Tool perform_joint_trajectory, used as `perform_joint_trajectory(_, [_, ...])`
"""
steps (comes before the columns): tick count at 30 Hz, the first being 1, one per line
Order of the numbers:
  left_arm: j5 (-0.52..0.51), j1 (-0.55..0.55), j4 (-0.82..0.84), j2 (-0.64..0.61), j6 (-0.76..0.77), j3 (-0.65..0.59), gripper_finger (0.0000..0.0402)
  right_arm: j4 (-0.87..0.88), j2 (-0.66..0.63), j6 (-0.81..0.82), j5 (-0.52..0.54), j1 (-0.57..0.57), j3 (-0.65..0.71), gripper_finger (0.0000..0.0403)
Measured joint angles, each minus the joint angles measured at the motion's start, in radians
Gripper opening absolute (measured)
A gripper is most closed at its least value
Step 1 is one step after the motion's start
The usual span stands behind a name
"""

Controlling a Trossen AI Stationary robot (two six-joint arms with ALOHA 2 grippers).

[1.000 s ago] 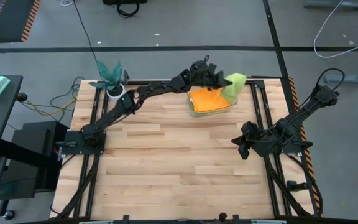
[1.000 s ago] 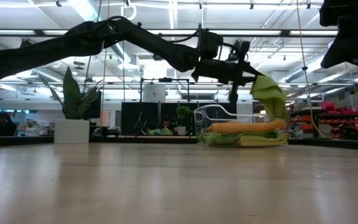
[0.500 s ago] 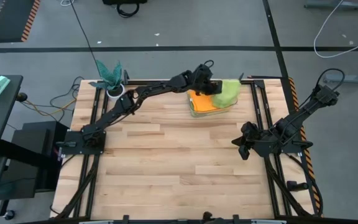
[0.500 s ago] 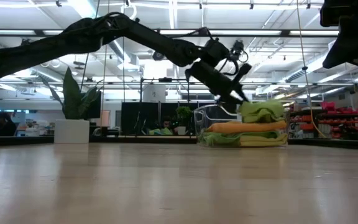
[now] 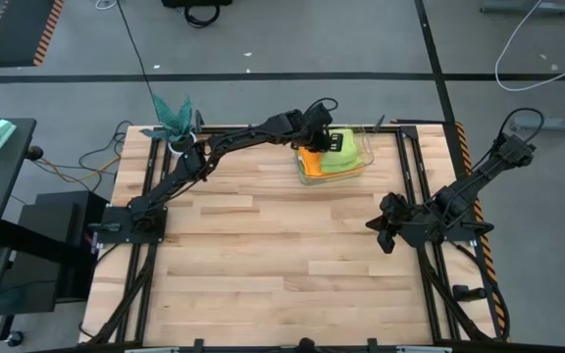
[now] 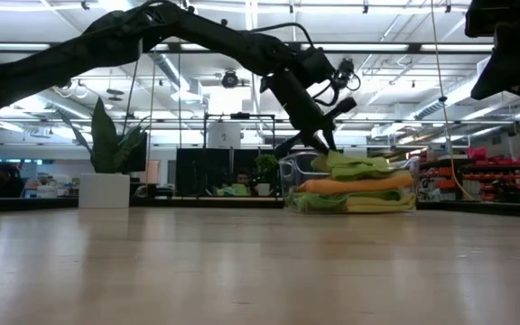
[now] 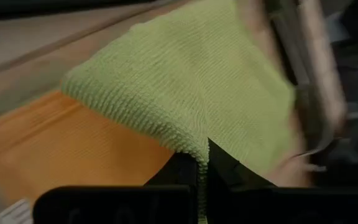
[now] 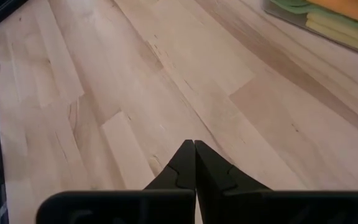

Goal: Fold microfiber towels
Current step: Stack the light green towel on top of the orange towel in the transparent bin

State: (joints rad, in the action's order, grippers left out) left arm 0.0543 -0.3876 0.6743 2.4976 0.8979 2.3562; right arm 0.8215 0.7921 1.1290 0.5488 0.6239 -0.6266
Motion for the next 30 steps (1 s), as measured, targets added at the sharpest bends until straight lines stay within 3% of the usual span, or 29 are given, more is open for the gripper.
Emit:
perform_joint_trajectory(8, [-0.023,-0.009,0.148,0.0,0.006,0.0,0.0009,0.0,0.0,-0.003,-0.023,0.0,0.0,0.0004])
perform_joint_trajectory(18, [0.006,-0.008,0.149,0.0,-0.051,0.0,0.006,0.0,0.0,-0.003,-0.05,0.0,0.0,0.0007])
perform_joint_trajectory(30, [0.012,-0.014,0.212,-0.023,-0.185,0.0,0.0086,-0.001,0.0,0.017,-0.101,0.0,0.0,0.0008])
